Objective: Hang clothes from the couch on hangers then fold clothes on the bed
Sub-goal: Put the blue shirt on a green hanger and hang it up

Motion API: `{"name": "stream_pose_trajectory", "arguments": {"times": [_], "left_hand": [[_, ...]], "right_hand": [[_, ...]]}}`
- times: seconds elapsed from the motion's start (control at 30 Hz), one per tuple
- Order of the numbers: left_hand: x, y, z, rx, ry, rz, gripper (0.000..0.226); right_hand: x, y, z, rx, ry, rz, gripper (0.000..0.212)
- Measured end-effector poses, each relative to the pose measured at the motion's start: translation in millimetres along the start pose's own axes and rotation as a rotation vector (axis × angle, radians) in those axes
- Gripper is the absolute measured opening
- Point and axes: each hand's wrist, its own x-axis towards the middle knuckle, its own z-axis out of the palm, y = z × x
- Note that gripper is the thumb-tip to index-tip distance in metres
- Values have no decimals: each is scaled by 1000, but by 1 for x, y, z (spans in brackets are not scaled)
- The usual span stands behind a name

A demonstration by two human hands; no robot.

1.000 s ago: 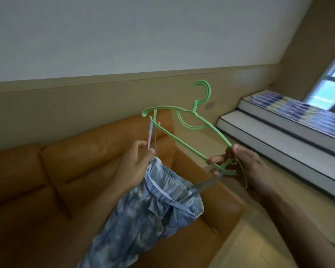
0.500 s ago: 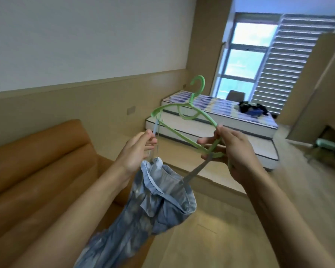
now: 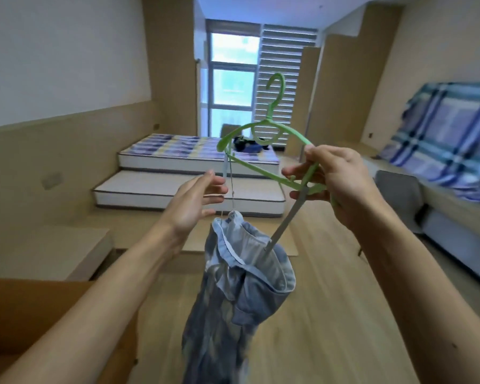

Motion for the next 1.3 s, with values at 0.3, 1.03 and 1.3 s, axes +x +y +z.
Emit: {"name": "stream_pose_trajectory", "arguments": {"times": [0.3, 1.03, 1.3], "left_hand": [[118, -31, 146, -53, -237, -23, 44], [499, -118, 498, -132, -416, -94, 45], [639, -127, 623, -131, -285, -66, 45]], "right_hand": [[89, 45, -114, -146, 182, 7, 24], [437, 171, -406, -214, 457, -5, 21], [607, 214, -521, -150, 414, 1, 23]]}}
